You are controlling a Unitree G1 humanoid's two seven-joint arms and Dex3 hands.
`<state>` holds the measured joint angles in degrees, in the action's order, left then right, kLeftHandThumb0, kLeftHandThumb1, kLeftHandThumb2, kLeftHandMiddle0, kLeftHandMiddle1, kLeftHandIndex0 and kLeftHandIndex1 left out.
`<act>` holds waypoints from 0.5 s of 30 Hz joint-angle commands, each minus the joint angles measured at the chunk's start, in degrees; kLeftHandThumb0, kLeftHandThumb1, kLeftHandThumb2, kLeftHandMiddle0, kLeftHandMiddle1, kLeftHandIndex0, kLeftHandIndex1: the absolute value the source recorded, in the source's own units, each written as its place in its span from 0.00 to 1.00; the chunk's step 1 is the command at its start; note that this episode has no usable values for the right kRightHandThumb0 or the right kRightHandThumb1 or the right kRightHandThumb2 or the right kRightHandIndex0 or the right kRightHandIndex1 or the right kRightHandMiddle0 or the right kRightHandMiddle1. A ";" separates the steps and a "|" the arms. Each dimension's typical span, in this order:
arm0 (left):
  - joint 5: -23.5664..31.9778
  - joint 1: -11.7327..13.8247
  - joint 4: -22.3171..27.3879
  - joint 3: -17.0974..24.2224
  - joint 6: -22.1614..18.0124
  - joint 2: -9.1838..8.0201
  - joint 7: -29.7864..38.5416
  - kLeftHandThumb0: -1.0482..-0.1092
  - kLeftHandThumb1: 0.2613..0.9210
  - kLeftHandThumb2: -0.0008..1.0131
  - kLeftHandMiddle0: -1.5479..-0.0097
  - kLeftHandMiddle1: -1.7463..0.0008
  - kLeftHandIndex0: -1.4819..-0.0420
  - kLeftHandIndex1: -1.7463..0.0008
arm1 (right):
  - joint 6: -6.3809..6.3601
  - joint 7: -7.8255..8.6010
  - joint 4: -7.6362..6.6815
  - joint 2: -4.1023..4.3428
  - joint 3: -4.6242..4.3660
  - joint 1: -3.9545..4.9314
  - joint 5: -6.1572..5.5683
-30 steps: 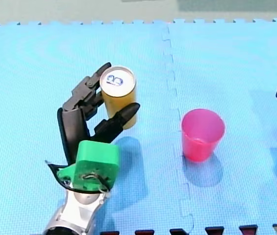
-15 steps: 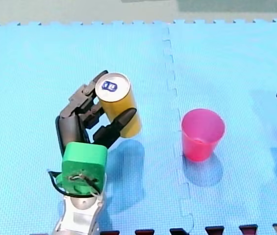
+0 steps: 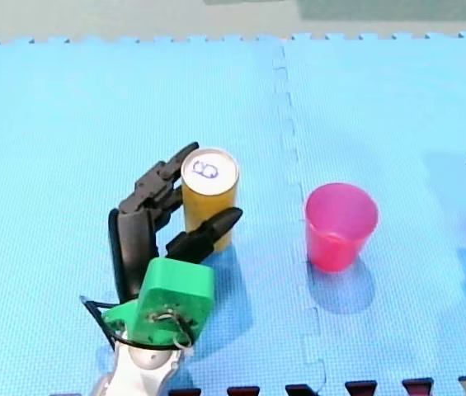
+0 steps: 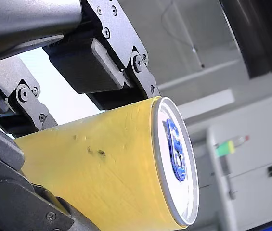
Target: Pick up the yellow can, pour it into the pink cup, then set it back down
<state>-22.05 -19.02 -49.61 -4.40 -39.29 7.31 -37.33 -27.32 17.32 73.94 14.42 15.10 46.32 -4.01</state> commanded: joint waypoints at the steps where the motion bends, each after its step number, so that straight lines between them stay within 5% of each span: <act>1: -1.16 0.13 -0.67 -0.96 -0.12 -0.72 -1.38 0.76 0.83 0.00 0.16 1.00 0.20 1.00 | 0.10 0.08 -0.18 0.39 0.13 -0.18 -0.22; 8: -3.13 0.06 -1.77 -2.98 0.37 -1.97 -3.47 0.76 0.84 0.00 0.15 1.00 0.20 1.00 | -0.02 0.42 -0.22 0.66 0.10 -0.46 -0.29; 15: 3.83 0.05 -4.54 -1.36 -0.87 -0.92 3.01 0.75 0.84 0.00 0.17 1.00 0.20 1.00 | 0.02 0.41 -0.19 0.85 0.02 -0.50 -0.22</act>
<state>-18.77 -19.33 -52.63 -5.96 -40.42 6.36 -35.33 -27.29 17.65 73.84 14.87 15.05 45.88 -4.12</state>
